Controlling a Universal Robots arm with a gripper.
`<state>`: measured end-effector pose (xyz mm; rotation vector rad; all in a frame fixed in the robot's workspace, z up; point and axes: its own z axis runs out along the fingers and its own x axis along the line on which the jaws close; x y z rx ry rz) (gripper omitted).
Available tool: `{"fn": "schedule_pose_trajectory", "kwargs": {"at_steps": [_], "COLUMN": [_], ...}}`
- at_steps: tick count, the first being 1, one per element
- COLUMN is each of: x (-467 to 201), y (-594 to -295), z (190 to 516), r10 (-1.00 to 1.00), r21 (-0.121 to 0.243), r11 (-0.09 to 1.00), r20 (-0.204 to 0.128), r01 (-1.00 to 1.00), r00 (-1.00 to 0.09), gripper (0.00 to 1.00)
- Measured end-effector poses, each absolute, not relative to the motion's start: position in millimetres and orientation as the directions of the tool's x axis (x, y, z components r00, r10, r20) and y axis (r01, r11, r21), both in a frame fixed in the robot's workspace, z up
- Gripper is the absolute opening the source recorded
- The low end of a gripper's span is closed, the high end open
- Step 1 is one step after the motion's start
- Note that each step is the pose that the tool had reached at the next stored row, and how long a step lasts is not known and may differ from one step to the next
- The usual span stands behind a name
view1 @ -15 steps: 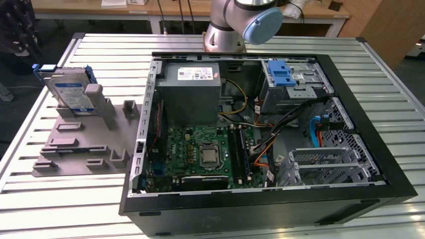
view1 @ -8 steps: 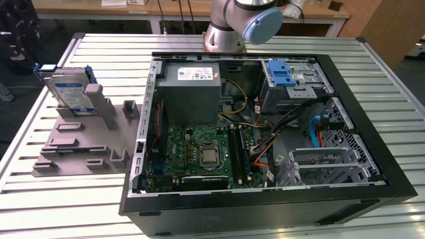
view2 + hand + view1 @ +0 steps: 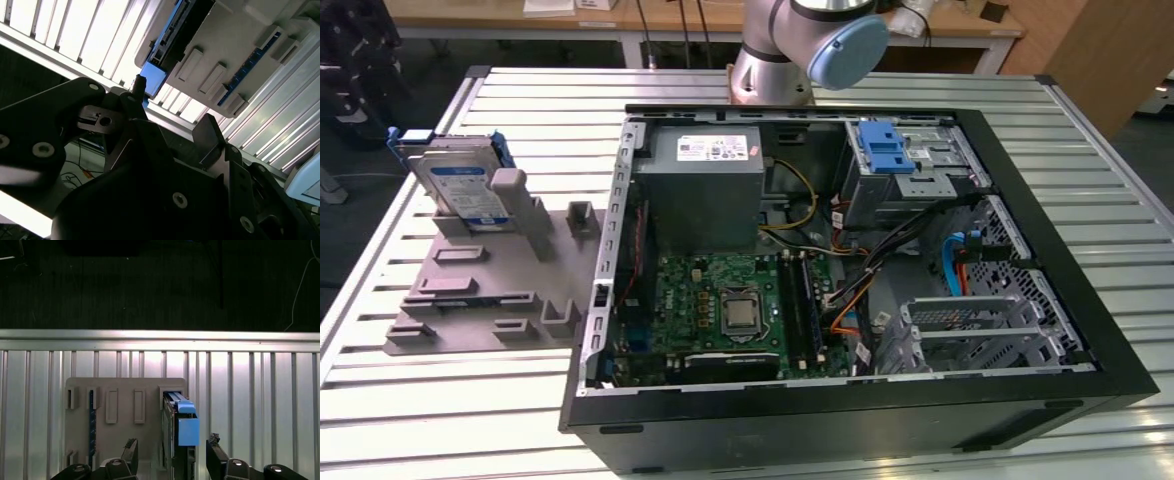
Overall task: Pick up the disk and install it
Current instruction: 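Pick up the disk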
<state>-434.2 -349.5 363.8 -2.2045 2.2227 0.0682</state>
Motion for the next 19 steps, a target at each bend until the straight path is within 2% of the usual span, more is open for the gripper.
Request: {"fn": "schedule_pose_trajectory", "kwargs": {"at_steps": [13, 19], "x": [-434.2, -434.5], "y": [-349.5, -345.4], "z": [363.8, 358.3], "r10": [-0.999, -0.997], "r21": [0.024, 0.024], "r11": [0.009, 0.062], "r20": [-0.037, -0.037], "r01": [-1.0, -0.998], "r00": [-0.01, -0.063], "gripper": [0.64, 0.64]}}
